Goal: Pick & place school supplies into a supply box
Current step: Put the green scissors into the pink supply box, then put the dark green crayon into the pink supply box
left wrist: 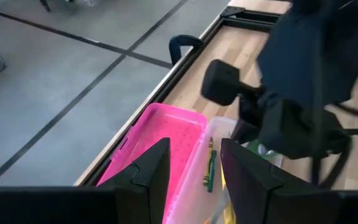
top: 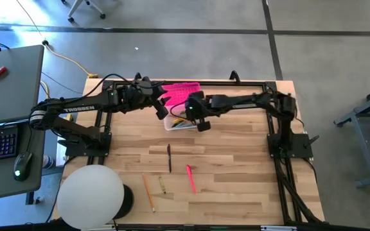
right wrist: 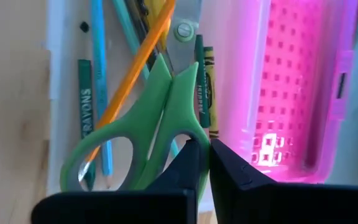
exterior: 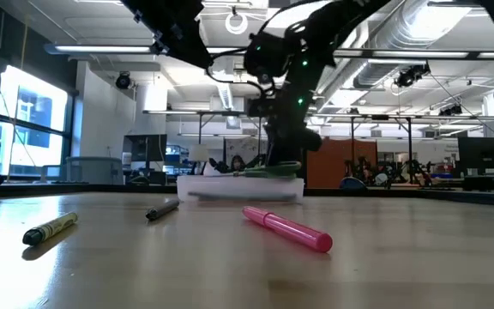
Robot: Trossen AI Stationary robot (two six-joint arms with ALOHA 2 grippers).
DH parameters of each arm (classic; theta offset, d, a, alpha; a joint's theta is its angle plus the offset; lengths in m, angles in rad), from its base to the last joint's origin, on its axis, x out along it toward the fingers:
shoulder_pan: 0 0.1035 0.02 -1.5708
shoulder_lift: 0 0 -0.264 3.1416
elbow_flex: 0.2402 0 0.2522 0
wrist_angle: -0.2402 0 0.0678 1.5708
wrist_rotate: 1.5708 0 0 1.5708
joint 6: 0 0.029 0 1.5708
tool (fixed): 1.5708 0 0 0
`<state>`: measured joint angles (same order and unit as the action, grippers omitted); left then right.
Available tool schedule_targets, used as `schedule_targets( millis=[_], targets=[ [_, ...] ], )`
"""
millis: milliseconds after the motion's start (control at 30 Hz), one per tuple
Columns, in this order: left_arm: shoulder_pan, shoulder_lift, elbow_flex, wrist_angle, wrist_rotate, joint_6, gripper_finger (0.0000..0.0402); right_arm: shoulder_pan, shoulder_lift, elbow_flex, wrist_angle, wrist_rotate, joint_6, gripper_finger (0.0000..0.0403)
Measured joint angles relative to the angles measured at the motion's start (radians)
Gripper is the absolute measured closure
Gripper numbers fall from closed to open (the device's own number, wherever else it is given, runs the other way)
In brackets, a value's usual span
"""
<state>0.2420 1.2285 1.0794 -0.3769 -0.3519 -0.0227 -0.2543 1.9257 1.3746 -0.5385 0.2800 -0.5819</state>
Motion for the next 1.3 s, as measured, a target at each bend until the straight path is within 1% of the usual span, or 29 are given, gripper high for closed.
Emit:
schedule_targets(
  millis=[167,367,467,533,633,733,833,900,967,1033,1100,1200,1300],
  targets=[
    [0.000,0.000,0.000,-0.033,0.000,-0.008,0.0227,0.001,0.039,0.036,-0.012,-0.003,0.021,0.0375],
    [0.000,0.000,0.000,-0.063,0.001,-0.032,0.0227,0.011,0.032,0.051,-0.028,0.016,0.029,0.0324],
    [0.000,0.000,0.000,-0.078,0.002,-0.042,0.0227,0.041,0.031,0.102,-0.113,0.098,0.072,0.0305],
    [0.000,0.000,0.000,-0.079,0.001,-0.045,0.0227,0.074,0.028,0.154,-0.236,0.120,0.111,0.0298],
    [0.000,0.000,0.000,-0.079,0.001,-0.061,0.0227,0.141,0.008,0.232,-0.428,0.078,0.209,0.0295],
    [0.000,0.000,0.000,-0.079,0.001,-0.064,0.0227,0.220,-0.038,0.274,-0.564,-0.005,0.333,0.0299],
    [0.000,0.000,0.000,-0.080,0.001,-0.065,0.0227,0.321,-0.111,0.259,-0.638,-0.092,0.482,0.0307],
    [0.000,-0.001,0.000,-0.091,0.002,-0.080,0.0227,0.404,-0.172,0.221,-0.631,-0.137,0.588,0.0312],
    [0.000,-0.001,0.000,-0.106,0.002,-0.095,0.0227,0.502,-0.229,0.157,-0.592,-0.169,0.667,0.0317],
    [0.000,-0.001,0.000,-0.112,0.002,-0.096,0.0227,0.608,-0.279,0.071,-0.477,-0.181,0.709,0.0320],
    [0.000,-0.001,0.000,-0.112,0.002,-0.097,0.0227,0.709,-0.320,-0.035,-0.295,-0.179,0.731,0.0324],
    [0.000,-0.001,0.000,-0.112,0.005,-0.106,0.0227,0.834,-0.350,-0.197,0.037,-0.183,0.737,0.0336],
    [0.000,-0.001,0.000,-0.113,0.005,-0.113,0.0227,0.925,-0.350,-0.326,0.323,-0.167,0.737,0.0371]
  ],
)
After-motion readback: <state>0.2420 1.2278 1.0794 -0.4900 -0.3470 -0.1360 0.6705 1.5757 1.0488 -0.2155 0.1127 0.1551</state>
